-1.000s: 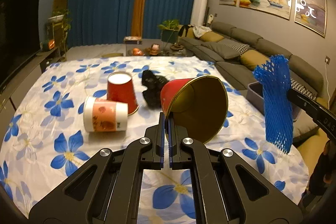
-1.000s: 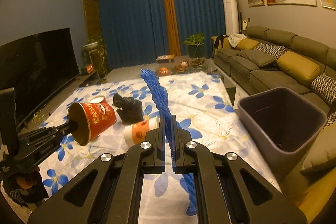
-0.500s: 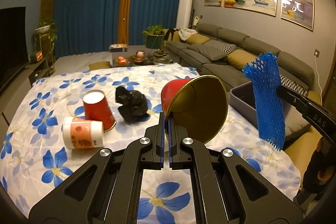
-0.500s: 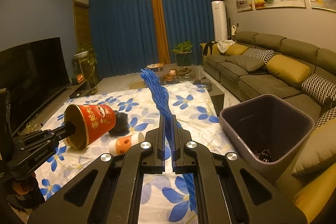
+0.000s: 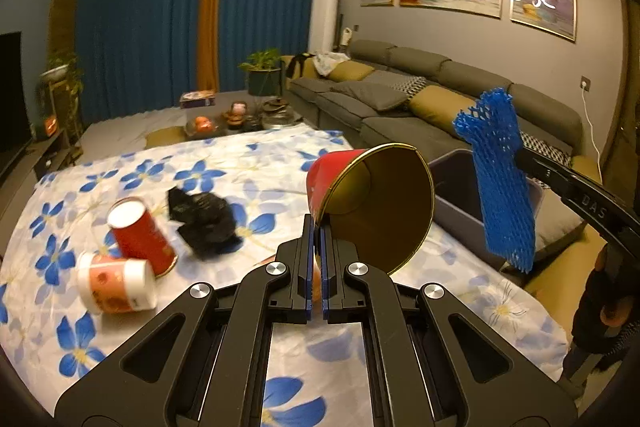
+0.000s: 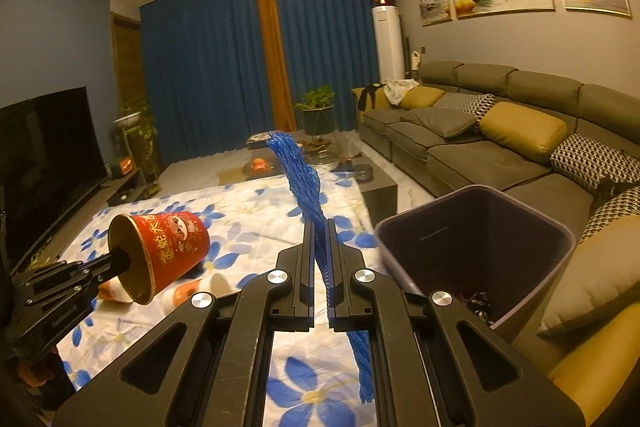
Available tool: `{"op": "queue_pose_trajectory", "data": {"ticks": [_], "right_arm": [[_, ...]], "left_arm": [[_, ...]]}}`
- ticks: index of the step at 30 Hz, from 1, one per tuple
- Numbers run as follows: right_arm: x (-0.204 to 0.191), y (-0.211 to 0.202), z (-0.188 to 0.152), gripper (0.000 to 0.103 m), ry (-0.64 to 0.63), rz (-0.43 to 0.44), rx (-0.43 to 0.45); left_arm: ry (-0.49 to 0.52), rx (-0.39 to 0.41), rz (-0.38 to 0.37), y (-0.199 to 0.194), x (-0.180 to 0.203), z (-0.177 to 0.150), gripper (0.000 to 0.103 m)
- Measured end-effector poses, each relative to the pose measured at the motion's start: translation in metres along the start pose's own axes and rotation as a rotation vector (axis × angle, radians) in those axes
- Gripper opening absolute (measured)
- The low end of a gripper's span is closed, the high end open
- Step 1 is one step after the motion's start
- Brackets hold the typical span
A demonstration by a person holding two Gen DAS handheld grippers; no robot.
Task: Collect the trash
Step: 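Carry the red cup and blue net with both tools over the grey bin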
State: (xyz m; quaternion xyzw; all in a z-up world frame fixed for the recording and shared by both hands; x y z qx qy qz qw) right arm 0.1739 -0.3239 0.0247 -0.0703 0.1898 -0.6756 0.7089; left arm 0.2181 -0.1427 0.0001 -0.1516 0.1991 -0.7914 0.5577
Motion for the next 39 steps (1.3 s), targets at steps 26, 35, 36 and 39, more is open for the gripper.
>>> {"op": "queue_pose_trajectory", "data": {"ticks": [26, 35, 36, 39], "right_arm": [[0.063, 0.005, 0.011, 0.005, 0.065, -0.174, 0.045], [0.083, 0.007, 0.013, 0.005, 0.093, -0.203, 0.051], [0.086, 0.007, 0.014, 0.005, 0.096, -0.205, 0.052], [0.093, 0.007, 0.015, 0.005, 0.108, -0.207, 0.059]], "left_arm": [[0.115, 0.031, -0.207, 0.056, 0.13, 0.052, 0.002], [0.128, 0.005, -0.258, 0.085, 0.158, 0.053, 0.002], [0.126, 0.0, -0.265, 0.088, 0.161, 0.053, 0.002], [0.112, -0.02, -0.292, 0.097, 0.169, 0.052, 0.002]]}}
Point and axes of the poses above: each gripper's, at about its wrist camera, not at the fingertips, and y roughly the way its jaws point, x to its right, z to its top, the point moved 7 cm from there along y, roughly the way its jaws point, and after that the axes turned 7 degrees about z, right-handed, at the moved point
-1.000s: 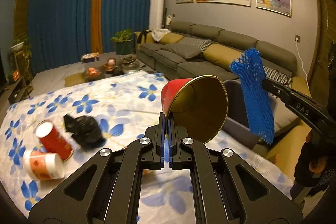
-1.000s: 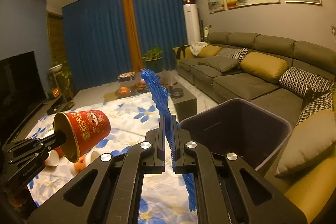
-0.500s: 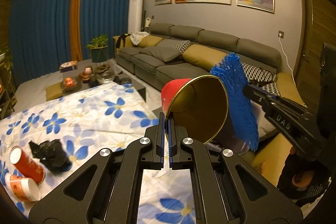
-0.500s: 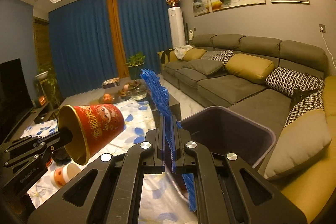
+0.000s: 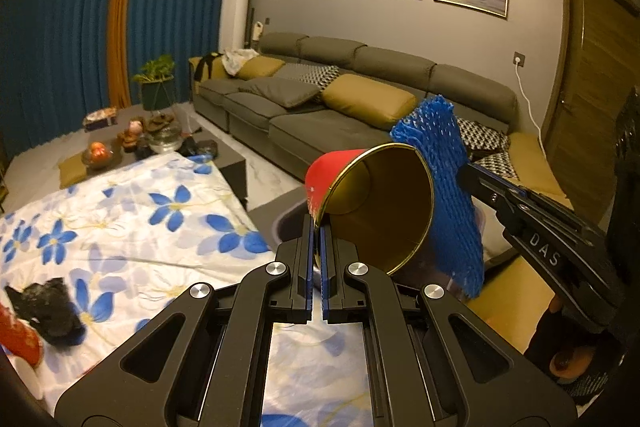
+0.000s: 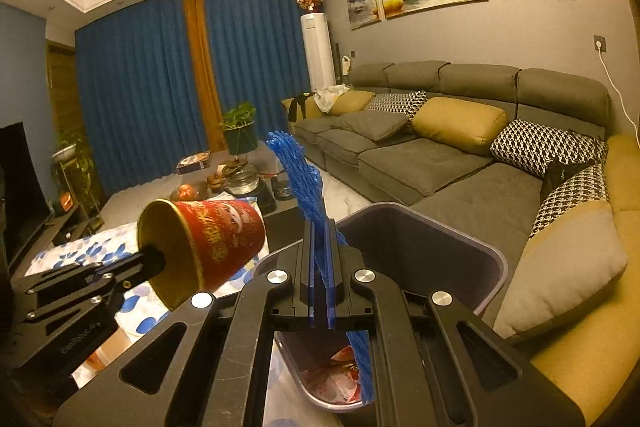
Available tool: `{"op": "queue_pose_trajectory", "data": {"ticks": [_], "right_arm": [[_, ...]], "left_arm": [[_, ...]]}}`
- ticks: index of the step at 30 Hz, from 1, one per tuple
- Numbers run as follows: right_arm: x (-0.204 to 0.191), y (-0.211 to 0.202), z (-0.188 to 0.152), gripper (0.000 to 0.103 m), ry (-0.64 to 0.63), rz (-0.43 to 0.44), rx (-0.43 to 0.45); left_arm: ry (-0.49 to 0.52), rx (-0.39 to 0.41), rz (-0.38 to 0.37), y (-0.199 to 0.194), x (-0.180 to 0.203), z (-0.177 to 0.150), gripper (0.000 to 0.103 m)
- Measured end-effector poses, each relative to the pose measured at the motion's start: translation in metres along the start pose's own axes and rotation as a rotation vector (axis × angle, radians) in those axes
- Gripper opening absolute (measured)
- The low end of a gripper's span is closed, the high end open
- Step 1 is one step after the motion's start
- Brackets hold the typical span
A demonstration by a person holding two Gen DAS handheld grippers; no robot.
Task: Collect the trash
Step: 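Carry the red cup and blue net with both tools over the grey bin, then open both tools to drop the cup and net into the bin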
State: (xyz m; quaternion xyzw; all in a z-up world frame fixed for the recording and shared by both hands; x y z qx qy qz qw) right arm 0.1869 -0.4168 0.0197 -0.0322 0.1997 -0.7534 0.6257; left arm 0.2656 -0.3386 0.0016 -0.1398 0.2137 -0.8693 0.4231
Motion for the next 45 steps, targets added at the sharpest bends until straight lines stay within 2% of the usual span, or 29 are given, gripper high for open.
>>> {"op": "queue_pose_trajectory", "data": {"ticks": [11, 22, 32, 33, 35, 36, 37, 39, 41, 45], "right_arm": [[0.021, 0.011, 0.002, 0.005, 0.046, -0.016, 0.014], [0.039, 0.025, -0.006, 0.005, 0.104, -0.021, 0.001], [0.051, 0.035, -0.013, 0.006, 0.136, -0.038, -0.02], [0.051, 0.036, -0.013, 0.007, 0.138, -0.038, -0.022], [0.053, 0.037, -0.013, 0.017, 0.146, -0.04, -0.027], [0.053, 0.037, -0.014, 0.029, 0.151, -0.036, -0.028], [0.053, 0.036, -0.015, 0.038, 0.153, -0.036, -0.025], [0.052, 0.034, -0.014, 0.04, 0.15, -0.035, -0.018], [0.052, 0.031, -0.013, 0.04, 0.152, -0.038, -0.013], [0.05, 0.018, -0.009, 0.052, 0.15, -0.048, 0.017]], "left_arm": [[-0.023, -0.05, -0.096, 0.044, 0.025, 0.0, 0.002], [-0.033, -0.126, -0.145, 0.08, 0.039, -0.019, 0.002], [-0.047, -0.157, -0.179, 0.095, 0.049, -0.03, 0.002], [-0.05, -0.163, -0.18, 0.097, 0.048, -0.031, 0.002], [-0.06, -0.174, -0.187, 0.098, 0.048, -0.033, 0.003], [-0.064, -0.178, -0.19, 0.099, 0.048, -0.035, 0.003], [-0.066, -0.181, -0.192, 0.099, 0.048, -0.036, 0.007], [-0.069, -0.182, -0.18, 0.099, 0.046, -0.037, 0.018], [-0.079, -0.181, -0.163, 0.097, 0.04, -0.038, 0.047], [-0.097, -0.139, -0.085, 0.081, 0.021, -0.039, 0.073]]}}
Point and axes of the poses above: each gripper's, at about its wrist camera, not at the fingertips, and y roughly the way its jaws point, x to its right, z to its top, the point moved 7 cm from there along y, roughly the way its jaws point, and after that the axes turned 7 degrees about z, right-handed, at the moved point
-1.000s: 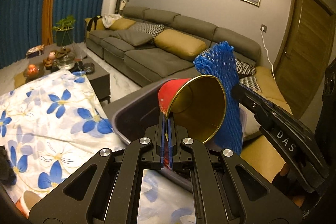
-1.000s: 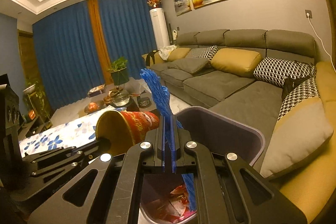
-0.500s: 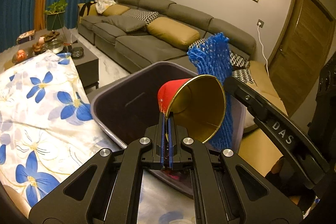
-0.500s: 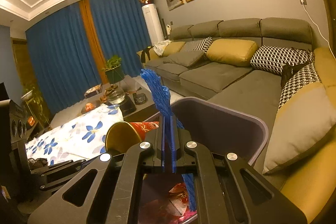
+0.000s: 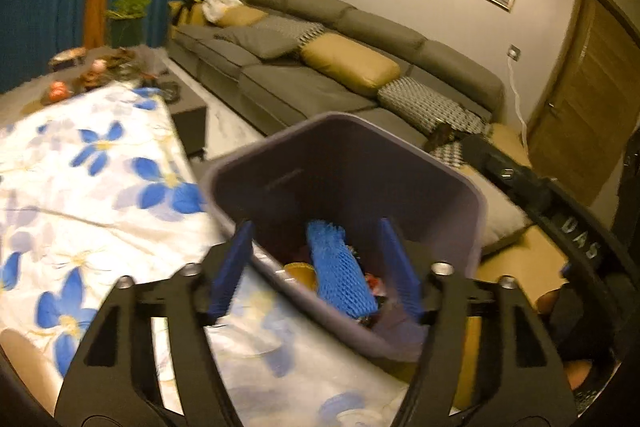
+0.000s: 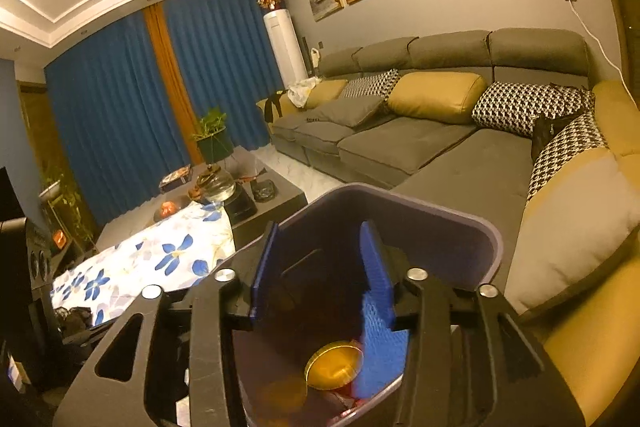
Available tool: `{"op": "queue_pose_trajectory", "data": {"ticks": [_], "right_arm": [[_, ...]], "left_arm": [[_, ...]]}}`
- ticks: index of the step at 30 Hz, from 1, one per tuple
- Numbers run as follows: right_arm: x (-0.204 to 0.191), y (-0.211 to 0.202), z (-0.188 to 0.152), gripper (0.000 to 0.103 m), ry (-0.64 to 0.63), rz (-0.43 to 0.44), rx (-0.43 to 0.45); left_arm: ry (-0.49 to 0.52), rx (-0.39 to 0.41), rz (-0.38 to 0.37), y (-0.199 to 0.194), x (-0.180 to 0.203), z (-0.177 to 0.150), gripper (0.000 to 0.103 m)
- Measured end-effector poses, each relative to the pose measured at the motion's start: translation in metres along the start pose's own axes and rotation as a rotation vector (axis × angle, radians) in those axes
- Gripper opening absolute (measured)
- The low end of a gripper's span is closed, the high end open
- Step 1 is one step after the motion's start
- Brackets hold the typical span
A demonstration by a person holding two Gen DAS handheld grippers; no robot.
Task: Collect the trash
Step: 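Open both tools to drop the cup and net into the bin, then move both tools back toward the white-orange cups on the bed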
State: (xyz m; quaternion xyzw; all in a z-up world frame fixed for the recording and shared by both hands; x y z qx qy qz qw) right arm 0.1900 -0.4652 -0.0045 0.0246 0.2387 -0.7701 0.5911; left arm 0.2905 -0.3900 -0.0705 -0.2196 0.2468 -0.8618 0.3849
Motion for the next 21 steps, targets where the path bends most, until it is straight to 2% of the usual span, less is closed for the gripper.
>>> {"op": "queue_pose_trajectory", "data": {"ticks": [1, 2, 4, 7, 13, 15, 21], "right_arm": [[-0.002, -0.003, 0.0, 0.059, 0.0, -0.003, 0.009], [-0.003, -0.009, 0.001, 0.063, 0.0, -0.007, 0.023], [-0.007, -0.02, 0.002, 0.075, -0.005, -0.01, 0.047], [-0.017, -0.035, -0.003, 0.087, -0.029, -0.012, 0.067], [-0.046, -0.053, -0.022, 0.091, -0.052, 0.044, 0.039], [-0.06, -0.057, -0.029, 0.095, -0.062, 0.074, 0.025], [-0.133, -0.061, -0.065, 0.097, -0.164, 0.207, -0.039]], "left_arm": [[-0.006, 0.015, 0.024, -0.007, -0.006, -0.001, 0.08], [-0.012, 0.03, 0.045, -0.014, -0.011, -0.001, 0.084], [-0.022, 0.049, 0.088, -0.027, -0.021, -0.003, 0.086], [-0.032, 0.095, 0.169, -0.057, -0.039, -0.011, 0.09], [-0.089, 0.151, 0.296, -0.12, -0.081, -0.031, 0.095], [-0.114, 0.168, 0.331, -0.142, -0.096, -0.038, 0.095], [-0.16, 0.209, 0.498, -0.207, -0.153, -0.067, 0.096]]}}
Point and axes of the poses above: each gripper's, at about its wrist camera, not at the fingertips, and y roughly the way its jaws point, x to its right, z to its top, the point moved 7 cm from there along y, roughly the way its jaws point, and after that the axes turned 7 degrees about z, right-handed, at the moved point
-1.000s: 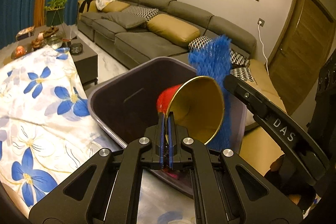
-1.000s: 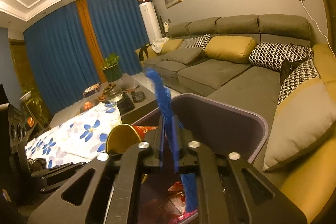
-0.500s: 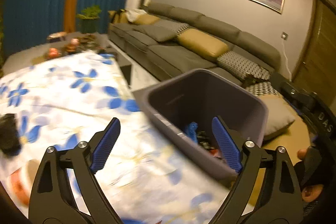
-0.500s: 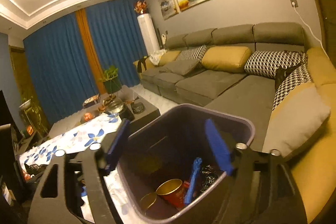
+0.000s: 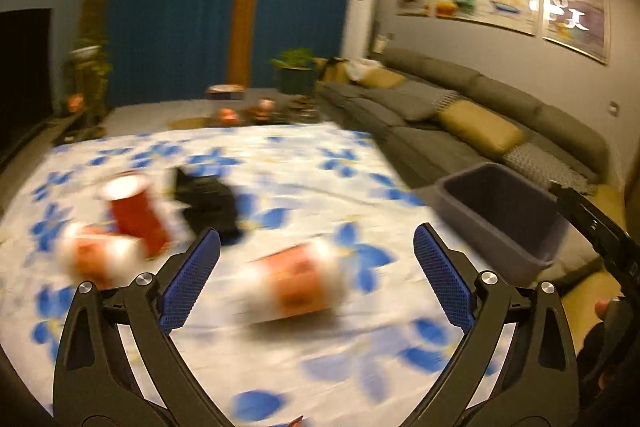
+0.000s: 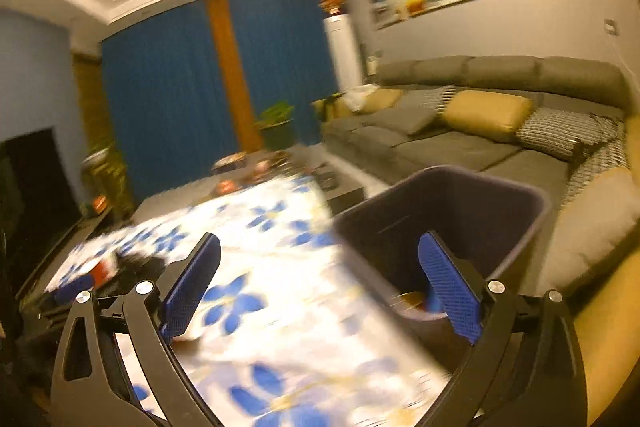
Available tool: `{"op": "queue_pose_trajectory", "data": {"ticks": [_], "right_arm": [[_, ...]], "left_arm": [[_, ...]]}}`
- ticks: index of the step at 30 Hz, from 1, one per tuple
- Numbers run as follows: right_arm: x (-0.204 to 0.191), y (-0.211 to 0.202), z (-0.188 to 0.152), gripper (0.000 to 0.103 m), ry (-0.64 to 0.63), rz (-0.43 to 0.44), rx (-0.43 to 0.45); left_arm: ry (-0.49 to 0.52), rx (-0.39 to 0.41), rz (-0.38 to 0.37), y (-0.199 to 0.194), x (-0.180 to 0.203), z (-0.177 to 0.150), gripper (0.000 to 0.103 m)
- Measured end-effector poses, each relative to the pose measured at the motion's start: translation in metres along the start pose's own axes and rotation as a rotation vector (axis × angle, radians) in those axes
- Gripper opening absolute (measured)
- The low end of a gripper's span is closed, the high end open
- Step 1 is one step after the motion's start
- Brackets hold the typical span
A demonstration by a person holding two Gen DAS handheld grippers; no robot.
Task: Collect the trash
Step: 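Move both tools back toward the white-orange cups on the bed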
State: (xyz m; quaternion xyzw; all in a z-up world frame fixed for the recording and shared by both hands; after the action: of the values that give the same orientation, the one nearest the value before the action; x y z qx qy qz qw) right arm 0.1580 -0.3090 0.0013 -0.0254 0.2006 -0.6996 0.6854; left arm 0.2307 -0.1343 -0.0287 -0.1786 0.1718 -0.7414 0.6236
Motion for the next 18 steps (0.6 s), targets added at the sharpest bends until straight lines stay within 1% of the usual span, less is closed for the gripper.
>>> {"op": "queue_pose_trajectory", "data": {"ticks": [3, 8, 11, 13, 16, 18], "right_arm": [[-0.037, 0.01, -0.015, 0.097, -0.053, 0.048, -0.036], [-0.083, 0.034, -0.037, 0.097, -0.102, 0.126, -0.119], [-0.113, 0.048, -0.054, 0.097, -0.154, 0.152, -0.166], [-0.127, 0.061, -0.064, 0.097, -0.193, 0.15, -0.199], [-0.139, 0.076, -0.075, 0.097, -0.224, 0.144, -0.226], [-0.143, 0.084, -0.08, 0.097, -0.235, 0.139, -0.244]], "left_arm": [[-0.029, 0.008, 0.087, -0.015, -0.045, -0.007, 0.096], [-0.062, 0.024, 0.206, -0.035, -0.109, -0.014, 0.096], [-0.107, 0.027, 0.247, -0.042, -0.14, -0.017, 0.096], [-0.128, 0.025, 0.268, -0.044, -0.156, -0.02, 0.096], [-0.154, 0.028, 0.288, -0.045, -0.177, -0.022, 0.096], [-0.163, 0.032, 0.294, -0.046, -0.184, -0.022, 0.096]]}}
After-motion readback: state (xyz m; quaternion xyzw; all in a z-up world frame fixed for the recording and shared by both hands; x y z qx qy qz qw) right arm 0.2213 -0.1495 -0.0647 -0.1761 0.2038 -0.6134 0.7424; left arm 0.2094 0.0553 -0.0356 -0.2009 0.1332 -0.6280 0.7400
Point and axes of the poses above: each gripper's, at about its wrist camera, not at the fingertips, and y roughly the way its jaws point, x to its right, z to its top, the point moved 7 cm from there along y, roughly the way its jaws point, and after that the axes turned 7 degrees about z, right-handed, at the moved point
